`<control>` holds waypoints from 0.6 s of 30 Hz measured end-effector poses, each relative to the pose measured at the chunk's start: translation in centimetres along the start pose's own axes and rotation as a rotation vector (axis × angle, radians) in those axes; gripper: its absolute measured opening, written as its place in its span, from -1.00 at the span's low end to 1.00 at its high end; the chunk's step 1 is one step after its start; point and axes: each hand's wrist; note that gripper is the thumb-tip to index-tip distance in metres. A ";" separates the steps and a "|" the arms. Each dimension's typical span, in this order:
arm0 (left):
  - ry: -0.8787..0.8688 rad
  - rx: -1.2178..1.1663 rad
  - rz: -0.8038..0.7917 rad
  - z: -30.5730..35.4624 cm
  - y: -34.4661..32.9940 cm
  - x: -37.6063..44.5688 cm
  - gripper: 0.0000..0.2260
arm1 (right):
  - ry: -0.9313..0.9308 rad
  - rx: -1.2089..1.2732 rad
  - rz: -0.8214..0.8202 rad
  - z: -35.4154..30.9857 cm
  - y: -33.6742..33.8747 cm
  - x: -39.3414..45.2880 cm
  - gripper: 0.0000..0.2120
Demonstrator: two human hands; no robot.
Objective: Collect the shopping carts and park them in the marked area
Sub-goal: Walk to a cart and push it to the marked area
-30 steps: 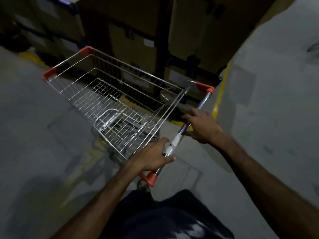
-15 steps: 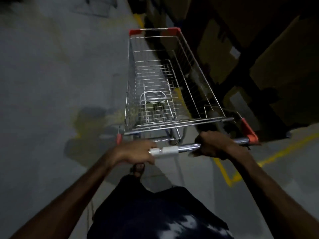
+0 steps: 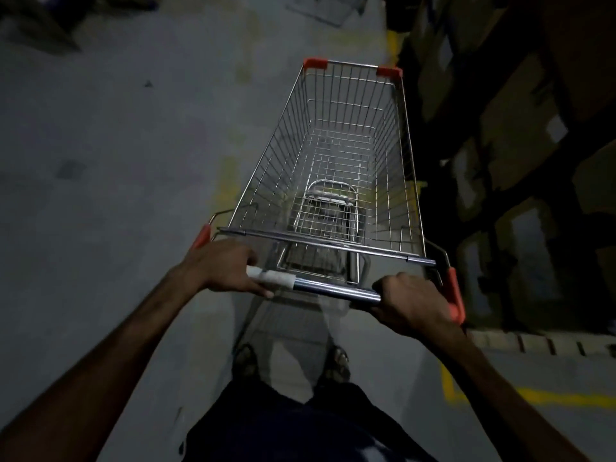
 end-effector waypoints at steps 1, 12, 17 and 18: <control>0.024 -0.014 0.002 -0.5 -0.9 -1.3 -0.19 | 0.029 -0.007 -0.003 -0.7 -0.4 -0.3 -0.42; 0.320 -0.254 -0.009 -9.5 -10.0 -15.5 -0.22 | 0.253 -0.121 -0.088 -13.1 -1.1 2.7 -0.55; 0.448 -0.401 0.025 -14.7 -14.7 -21.0 -0.14 | 0.365 -0.238 -0.118 -21.1 -1.1 6.2 -0.66; 0.477 -0.425 0.036 -15.7 -15.7 -22.1 -0.15 | 0.388 -0.271 -0.120 -22.8 -1.1 6.7 -0.66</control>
Point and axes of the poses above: each hand's wrist, its own x-axis towards the middle knuckle, its own y-axis out of the back of the hand, z = x × y, and after that the axes turned 9 degrees about y, right-handed
